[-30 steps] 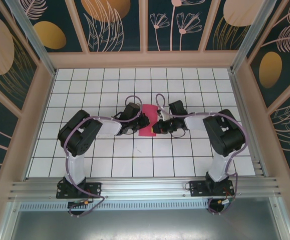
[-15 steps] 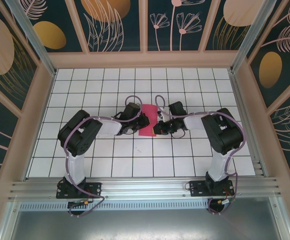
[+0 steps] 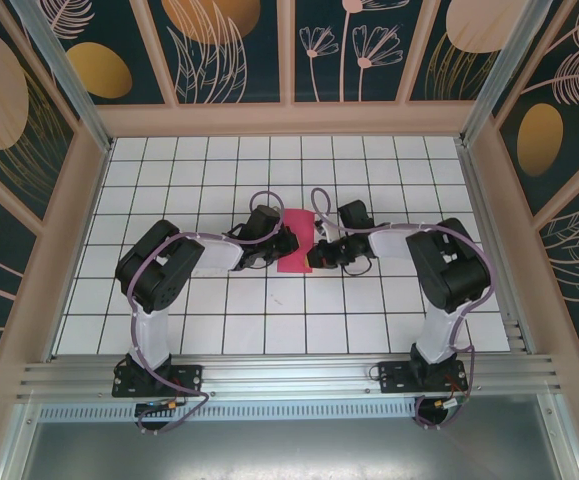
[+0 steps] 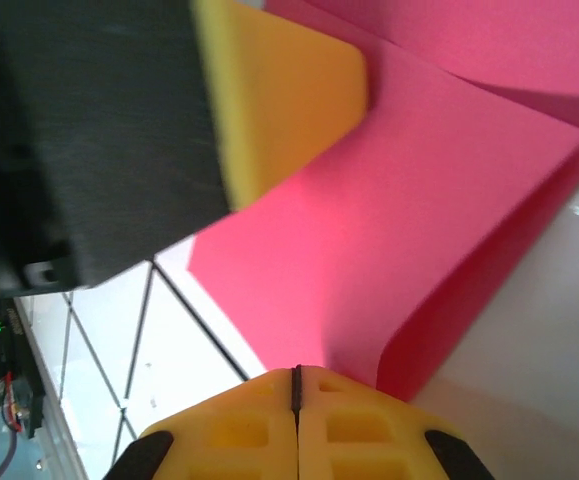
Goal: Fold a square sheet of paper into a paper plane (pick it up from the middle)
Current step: Fold the triangle a second time at the center of the table.
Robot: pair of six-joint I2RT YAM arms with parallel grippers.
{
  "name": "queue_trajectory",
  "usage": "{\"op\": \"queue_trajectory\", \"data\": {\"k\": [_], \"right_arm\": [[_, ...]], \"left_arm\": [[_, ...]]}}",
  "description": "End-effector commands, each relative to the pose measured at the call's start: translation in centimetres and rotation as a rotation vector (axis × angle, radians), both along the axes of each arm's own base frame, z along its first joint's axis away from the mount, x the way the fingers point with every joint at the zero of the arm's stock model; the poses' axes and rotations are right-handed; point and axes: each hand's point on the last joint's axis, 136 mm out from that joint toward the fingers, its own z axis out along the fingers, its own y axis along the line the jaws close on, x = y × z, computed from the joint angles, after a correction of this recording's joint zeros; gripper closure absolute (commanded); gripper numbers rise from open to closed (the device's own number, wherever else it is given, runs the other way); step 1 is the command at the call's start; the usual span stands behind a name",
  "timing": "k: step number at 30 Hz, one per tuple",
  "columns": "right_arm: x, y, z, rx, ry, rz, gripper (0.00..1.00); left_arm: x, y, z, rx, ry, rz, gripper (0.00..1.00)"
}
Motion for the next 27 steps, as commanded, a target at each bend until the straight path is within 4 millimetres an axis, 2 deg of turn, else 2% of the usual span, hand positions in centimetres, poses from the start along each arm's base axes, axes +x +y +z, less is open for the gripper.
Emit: {"op": "queue_trajectory", "data": {"k": [1,4,7,13,16,19,24,27], "right_arm": [[-0.3,0.9,2.3,0.051,0.002,0.029,0.92],[-0.5,1.3,1.6,0.032,0.008,0.035,0.92],[-0.4,0.7,-0.4,-0.033,0.028,0.012,0.92],[-1.7,-0.6,-4.1,-0.105,0.087,0.0,0.93],[-2.3,-1.1,-5.0,-0.129,0.114,0.002,0.94],[-2.0,-0.8,-3.6,-0.103,0.095,0.002,0.94],[-0.7,1.0,1.5,0.022,0.028,0.013,0.93],[0.0,1.8,3.2,0.074,0.005,0.014,0.93]], "left_arm": [[-1.4,1.2,-3.4,0.095,0.073,-0.006,0.91],[-1.4,1.2,-3.3,0.094,0.07,-0.006,0.91],[-1.4,1.3,-3.2,0.097,0.067,-0.005,0.91],[-1.4,1.2,-3.2,0.097,0.068,-0.01,0.91],[-1.4,1.3,-3.2,0.099,0.067,-0.007,0.91],[-1.4,1.3,-3.2,0.102,0.067,-0.006,0.91],[-1.3,1.2,-3.3,0.102,0.067,-0.005,0.91],[-1.3,1.2,-3.3,0.1,0.069,-0.008,0.91]]}}
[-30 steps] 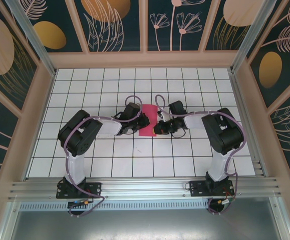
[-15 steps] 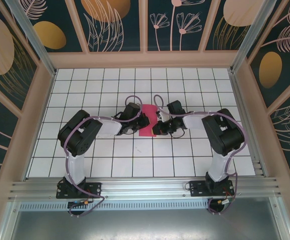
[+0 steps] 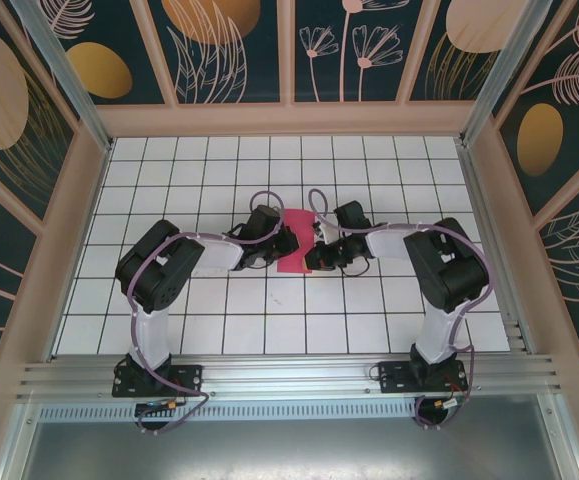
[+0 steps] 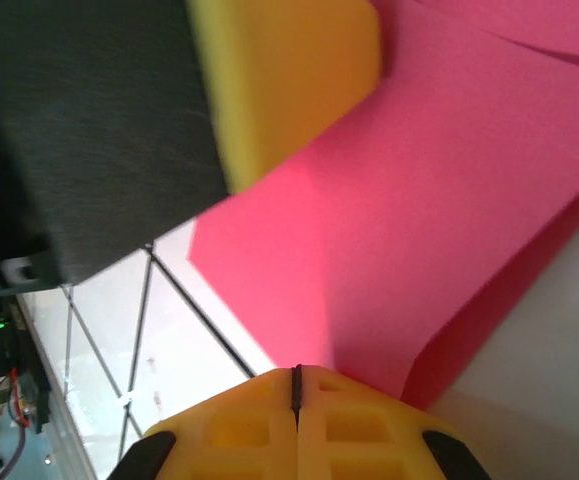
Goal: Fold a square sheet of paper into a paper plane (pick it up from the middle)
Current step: Fold the triangle a second time at the center of the table.
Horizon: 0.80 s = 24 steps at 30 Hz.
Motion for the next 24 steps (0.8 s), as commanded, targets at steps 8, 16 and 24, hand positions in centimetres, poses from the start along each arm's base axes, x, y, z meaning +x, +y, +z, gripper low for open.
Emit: {"op": "queue_trajectory", "data": {"k": [8,16,24], "right_arm": [[1.0,0.8,-0.3,0.021,0.019,-0.02,0.94],[-0.5,-1.6,-5.7,-0.131,0.095,-0.055,0.97],[-0.7,-1.9,-5.5,-0.129,0.108,-0.068,1.0]], "left_arm": [[-1.4,1.1,-3.3,0.096,0.068,-0.011,0.91],[-1.0,0.8,-2.2,0.078,0.041,-0.019,0.89],[-0.3,-0.3,2.9,-0.014,-0.046,-0.035,0.82]]}}
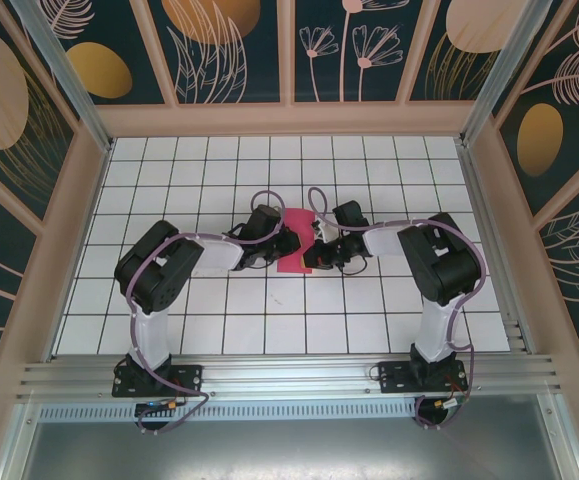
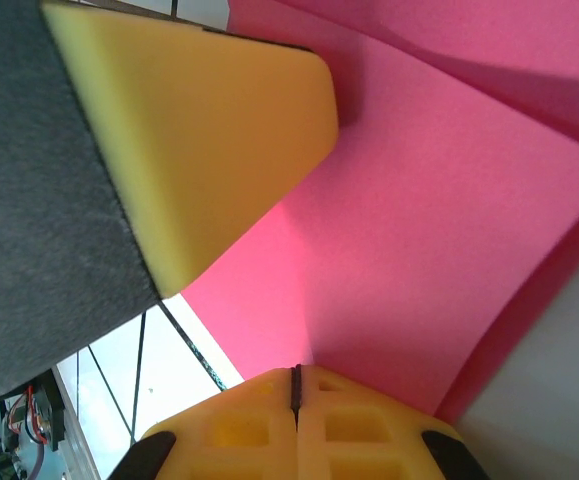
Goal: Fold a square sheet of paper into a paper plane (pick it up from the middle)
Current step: Fold the triangle a second time at the center of the table.
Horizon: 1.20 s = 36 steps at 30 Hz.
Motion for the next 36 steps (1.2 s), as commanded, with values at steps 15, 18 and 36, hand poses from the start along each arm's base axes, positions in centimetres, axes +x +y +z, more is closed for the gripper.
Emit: {"op": "queue_trajectory", "data": {"k": [15,18,36], "right_arm": [[-1.0,-1.8,-3.4,-0.111,0.059,-0.05,1.0],[-1.2,-1.9,-3.6,-0.114,0.063,-0.047,1.0],[-2.6,-3.9,-5.4,-0.215,0.08,-0.043,1.0]], "left_arm": [[-2.6,-1.1,-0.1,-0.109,0.066,-0.047,0.97],[-2.4,-0.8,-1.5,-0.085,0.074,-0.035,0.96],[1.6,4.4,-2.4,0.03,-0.005,0.123,0.94]]}}
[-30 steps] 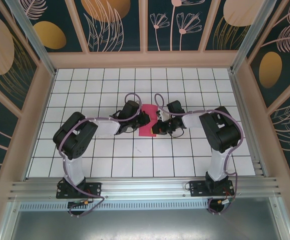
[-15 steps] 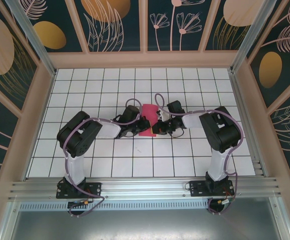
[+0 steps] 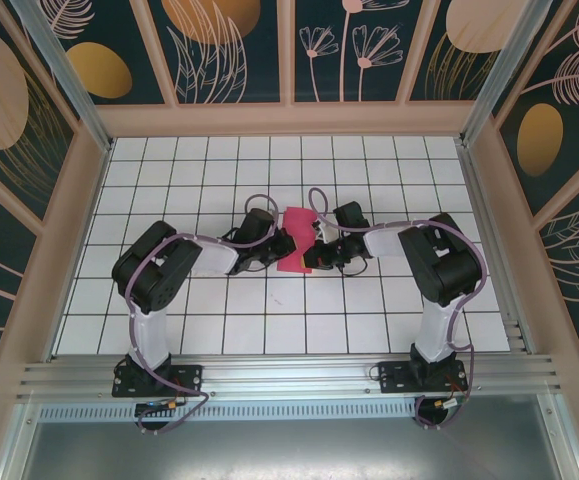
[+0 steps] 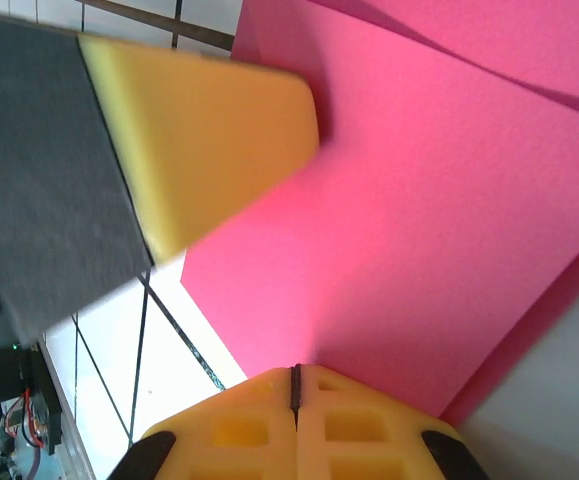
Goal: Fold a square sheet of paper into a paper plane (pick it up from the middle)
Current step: Fold the triangle a second time at the center of the table.
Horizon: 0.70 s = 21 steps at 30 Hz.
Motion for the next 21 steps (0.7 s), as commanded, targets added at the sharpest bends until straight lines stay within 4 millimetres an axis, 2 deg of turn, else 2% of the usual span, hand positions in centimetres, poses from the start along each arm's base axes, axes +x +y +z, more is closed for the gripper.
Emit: {"op": "queue_trajectory", "data": {"k": [1,7,13,16,21], "right_arm": [[-2.5,-3.8,-5.3,-0.212,0.096,-0.043,1.0],[-2.2,-3.6,-4.7,-0.188,0.091,-0.051,1.0],[-2.0,-3.3,-4.3,-0.176,0.087,-0.048,1.0],[-1.8,-3.3,-4.1,-0.173,0.084,-0.049,1.0],[-1.5,-2.9,-3.8,-0.157,0.08,-0.049,1.0]], "left_arm": [[1.7,3.3,-1.7,0.097,-0.031,0.087,0.94],[2.3,4.4,-2.8,0.112,-0.018,0.106,0.93],[3.5,5.7,-2.3,0.132,-0.03,0.139,0.92],[4.4,6.7,-1.5,0.131,-0.043,0.171,0.9],[5.1,5.5,1.4,0.069,-0.083,0.132,0.86]]}}
